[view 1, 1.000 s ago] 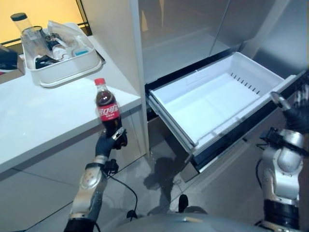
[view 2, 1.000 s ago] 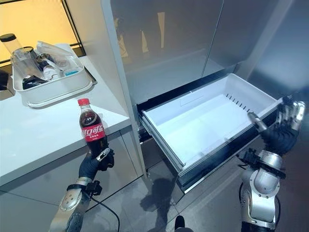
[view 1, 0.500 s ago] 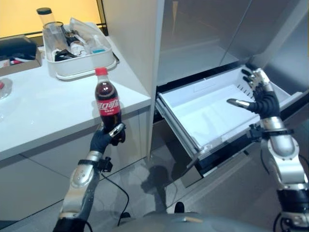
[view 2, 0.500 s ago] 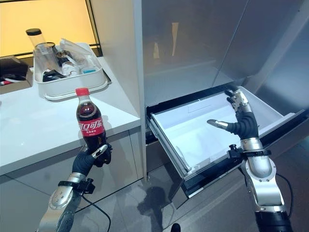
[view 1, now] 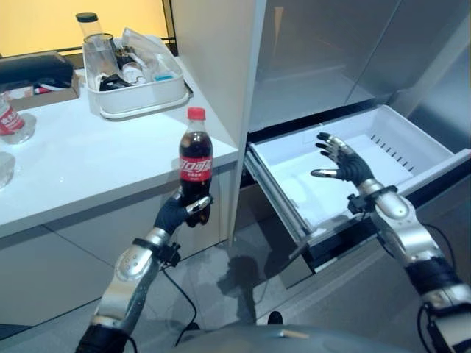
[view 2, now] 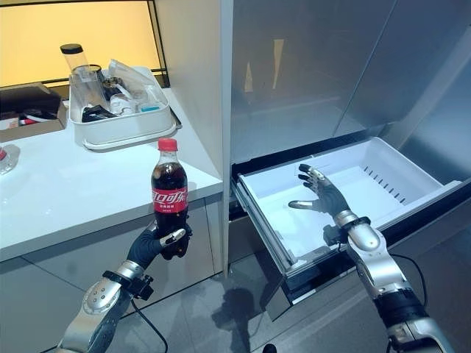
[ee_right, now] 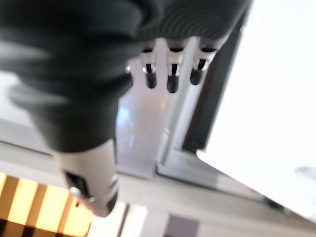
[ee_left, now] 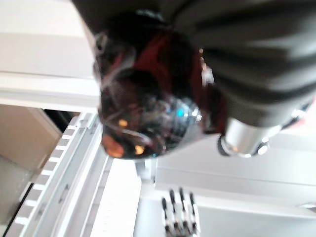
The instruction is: Take the drinks into the refrigerator
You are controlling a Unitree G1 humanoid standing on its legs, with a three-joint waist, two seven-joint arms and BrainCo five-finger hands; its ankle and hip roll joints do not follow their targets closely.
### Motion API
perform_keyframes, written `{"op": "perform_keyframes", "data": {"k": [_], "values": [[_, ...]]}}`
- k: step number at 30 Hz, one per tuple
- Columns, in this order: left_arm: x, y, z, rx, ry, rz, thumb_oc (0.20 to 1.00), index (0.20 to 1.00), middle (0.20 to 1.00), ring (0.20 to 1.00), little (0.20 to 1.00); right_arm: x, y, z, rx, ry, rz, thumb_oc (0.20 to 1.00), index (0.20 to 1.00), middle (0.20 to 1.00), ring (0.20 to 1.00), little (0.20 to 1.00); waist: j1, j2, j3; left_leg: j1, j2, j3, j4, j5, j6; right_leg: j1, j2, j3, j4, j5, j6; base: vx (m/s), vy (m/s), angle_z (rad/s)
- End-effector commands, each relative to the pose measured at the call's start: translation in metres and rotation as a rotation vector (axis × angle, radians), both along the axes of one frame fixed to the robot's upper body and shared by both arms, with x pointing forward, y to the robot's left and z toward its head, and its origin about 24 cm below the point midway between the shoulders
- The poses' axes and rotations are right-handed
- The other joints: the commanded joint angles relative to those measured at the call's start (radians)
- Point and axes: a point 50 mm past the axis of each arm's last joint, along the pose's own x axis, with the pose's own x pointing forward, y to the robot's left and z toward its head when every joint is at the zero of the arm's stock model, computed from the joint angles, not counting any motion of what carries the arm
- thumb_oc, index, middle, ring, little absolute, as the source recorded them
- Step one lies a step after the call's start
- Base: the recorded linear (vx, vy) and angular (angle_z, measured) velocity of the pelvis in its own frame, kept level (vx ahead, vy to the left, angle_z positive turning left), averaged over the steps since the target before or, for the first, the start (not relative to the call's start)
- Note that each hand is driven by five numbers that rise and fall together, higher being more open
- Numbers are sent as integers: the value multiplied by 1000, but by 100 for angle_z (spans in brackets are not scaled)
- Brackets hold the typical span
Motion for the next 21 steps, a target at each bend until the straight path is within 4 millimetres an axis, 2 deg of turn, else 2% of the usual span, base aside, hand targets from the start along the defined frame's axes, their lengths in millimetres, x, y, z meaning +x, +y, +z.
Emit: {"op": "perform_keyframes", "data": {"k": [1, 8, 16, 18, 19, 21], "values": [[21, -19, 56, -78, -298, -128, 200, 200, 200, 200, 200, 20, 19, 32, 69, -107, 82, 1000, 1000, 1000, 1000, 1000, 22, -10, -26, -22, -16, -22, 1, -38, 10, 77, -23, -50, 25, -72, 43, 0, 0, 0], [23, -31, 60, -51, -326, -183, 200, 200, 200, 200, 200, 25, 53, 44, 84, -145, 210, 1000, 1000, 1000, 1000, 1000, 26, -5, -25, -25, -15, -28, 1, -37, 9, 78, -25, -56, 25, -73, 43, 2, -3, 1], [28, -38, 65, -8, -364, -202, 200, 200, 200, 200, 200, 26, 86, 45, 179, -108, 341, 1000, 1000, 1000, 1000, 1000, 29, -3, -21, -24, -17, -33, 1, -37, 10, 78, -27, -60, 33, -77, 43, 0, 0, 0], [29, -39, 66, 16, -372, -221, 200, 200, 200, 200, 200, 22, 96, 54, 203, -128, 414, 1000, 1000, 1000, 1000, 1000, 30, -1, -19, -25, -17, -33, 1, -37, 10, 76, -28, -62, 38, -78, 43, 0, 0, 0], [29, -41, 68, 36, -382, -241, 200, 200, 200, 200, 200, 13, 109, 60, 260, -121, 514, 1000, 1000, 1000, 1000, 1000, 30, -1, -18, -26, -17, -34, 1, -36, 11, 74, -28, -65, 43, -80, 43, 21, -6, 4], [29, -39, 69, 54, -386, -249, 200, 200, 200, 200, 200, 4, 119, 70, 240, -148, 614, 1000, 1000, 1000, 1000, 1000, 30, -1, -18, -27, -17, -37, 1, -37, 11, 72, -30, -65, 47, -83, 43, 26, -9, 3]]}}
